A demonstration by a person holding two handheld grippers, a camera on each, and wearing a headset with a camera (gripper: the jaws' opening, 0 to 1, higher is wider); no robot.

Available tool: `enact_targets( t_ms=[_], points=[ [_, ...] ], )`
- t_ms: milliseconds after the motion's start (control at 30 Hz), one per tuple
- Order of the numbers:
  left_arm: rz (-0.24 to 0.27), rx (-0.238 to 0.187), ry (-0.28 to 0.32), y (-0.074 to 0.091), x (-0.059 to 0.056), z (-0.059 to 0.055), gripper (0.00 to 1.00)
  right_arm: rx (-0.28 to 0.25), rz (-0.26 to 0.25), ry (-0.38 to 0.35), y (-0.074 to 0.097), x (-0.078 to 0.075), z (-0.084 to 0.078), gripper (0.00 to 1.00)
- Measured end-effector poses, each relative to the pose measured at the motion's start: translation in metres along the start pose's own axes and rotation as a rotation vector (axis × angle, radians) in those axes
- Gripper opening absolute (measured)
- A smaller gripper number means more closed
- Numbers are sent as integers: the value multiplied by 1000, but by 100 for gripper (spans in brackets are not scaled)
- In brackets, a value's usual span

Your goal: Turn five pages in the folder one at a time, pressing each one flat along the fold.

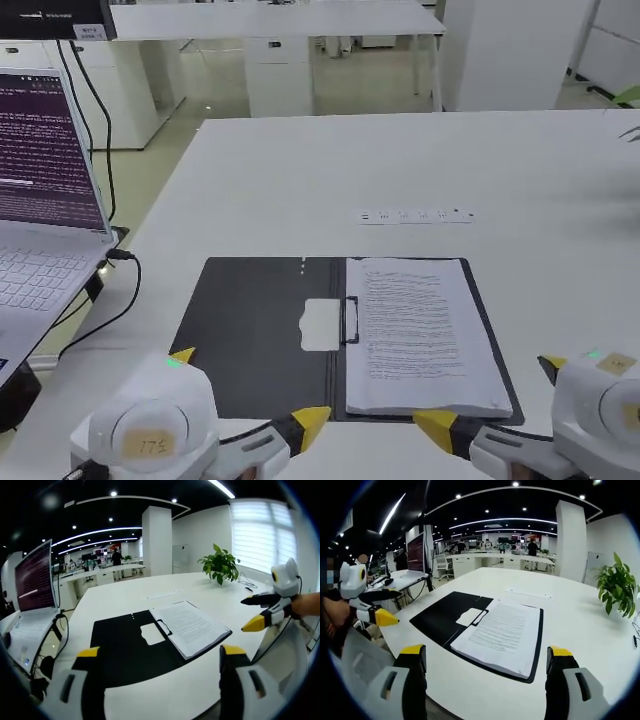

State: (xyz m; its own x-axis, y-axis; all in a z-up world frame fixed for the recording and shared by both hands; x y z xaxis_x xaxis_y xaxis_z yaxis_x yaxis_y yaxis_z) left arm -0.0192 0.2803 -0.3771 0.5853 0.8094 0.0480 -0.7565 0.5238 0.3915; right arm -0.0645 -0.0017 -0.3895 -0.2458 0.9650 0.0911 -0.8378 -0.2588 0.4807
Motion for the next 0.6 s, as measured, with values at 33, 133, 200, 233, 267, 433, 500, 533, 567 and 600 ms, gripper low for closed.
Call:
enact_targets(
  t_ms=[33,133,200,233,267,433,500,533,567,600],
  points=[
    [0,1,-1,-1,0,0,97,4,-2,2,-1,-1,-1,100],
    [-7,5,-9,-5,0,-1,97,12,1,8,-4,-1,-2,100],
    [-12,9,-10,-8,0,-2,96,13,2,13,-5,-1,-2,100],
    [-14,12,-10,-9,0,-2,96,14,4,13,-6,-1,-2,100],
    [-16,17,-11,-11,0,-3,96,14,6,13,-6,-1,-1,100],
    [-34,33,-1,-17,-1,-6,95,19,5,5,-9,-1,-2,100],
    [-40,41,2,-20,-2,-7,95,18,4,1,-10,-2,-2,100],
    [-44,41,2,-21,-2,-8,94,17,4,-1,-10,-2,-2,100],
    [-48,47,0,-23,-2,-9,94,17,2,-3,-10,-2,-2,100],
    [-56,60,-2,-26,-3,-10,94,17,2,-6,-10,-2,-2,100]
  ],
)
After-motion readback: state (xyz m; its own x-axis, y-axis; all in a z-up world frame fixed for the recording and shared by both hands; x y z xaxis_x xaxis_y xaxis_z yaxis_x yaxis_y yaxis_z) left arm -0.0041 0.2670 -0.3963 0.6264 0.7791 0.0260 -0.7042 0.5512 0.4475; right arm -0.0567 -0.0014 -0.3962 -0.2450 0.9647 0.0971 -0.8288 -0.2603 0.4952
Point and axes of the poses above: the centre of the closed fingertips' face, and the gripper's own axes: y roughly backward along the fingers, x roughly to its left, z roughly out of its top, the point moved 9 cm from there along y, roughly backward along the fingers, and after that the axes turned 4 degrees about -y, right-handed, at the moved point
